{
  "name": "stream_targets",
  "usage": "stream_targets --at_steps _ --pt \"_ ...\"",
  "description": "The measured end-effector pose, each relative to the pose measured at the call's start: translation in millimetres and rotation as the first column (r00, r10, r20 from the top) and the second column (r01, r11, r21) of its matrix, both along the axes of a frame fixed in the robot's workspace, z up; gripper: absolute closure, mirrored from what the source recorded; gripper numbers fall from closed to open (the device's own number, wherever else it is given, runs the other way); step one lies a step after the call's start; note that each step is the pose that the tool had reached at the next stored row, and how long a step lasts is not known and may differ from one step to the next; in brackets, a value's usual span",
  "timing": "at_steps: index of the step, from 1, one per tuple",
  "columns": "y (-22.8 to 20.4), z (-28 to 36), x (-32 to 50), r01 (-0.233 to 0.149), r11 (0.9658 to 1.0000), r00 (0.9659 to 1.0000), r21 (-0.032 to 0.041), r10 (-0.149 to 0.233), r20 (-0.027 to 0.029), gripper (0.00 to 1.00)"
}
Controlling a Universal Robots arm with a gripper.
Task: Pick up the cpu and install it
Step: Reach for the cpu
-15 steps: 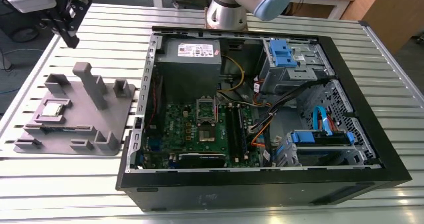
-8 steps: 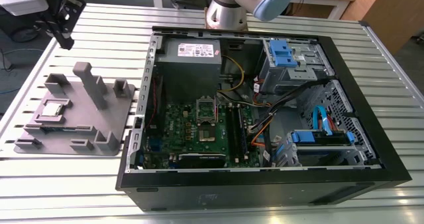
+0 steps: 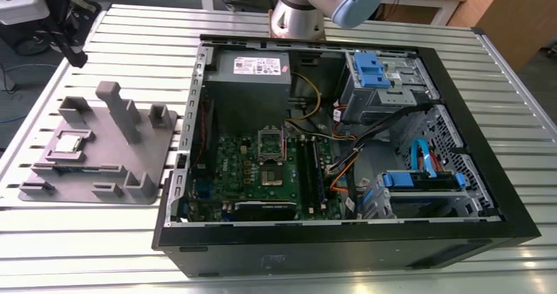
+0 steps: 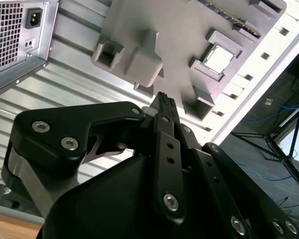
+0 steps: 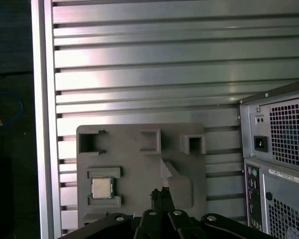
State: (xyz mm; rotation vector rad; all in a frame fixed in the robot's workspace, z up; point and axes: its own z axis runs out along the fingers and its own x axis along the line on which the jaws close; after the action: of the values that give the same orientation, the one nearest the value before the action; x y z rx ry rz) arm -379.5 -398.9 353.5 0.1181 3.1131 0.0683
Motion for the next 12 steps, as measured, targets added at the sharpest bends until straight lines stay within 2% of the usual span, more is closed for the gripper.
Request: stream_targets --at_steps 12 --pt "0.0 -9.1 -21.3 0.000 1.0000 1.0000 -0.0001 0.000 -0.0001 0.89"
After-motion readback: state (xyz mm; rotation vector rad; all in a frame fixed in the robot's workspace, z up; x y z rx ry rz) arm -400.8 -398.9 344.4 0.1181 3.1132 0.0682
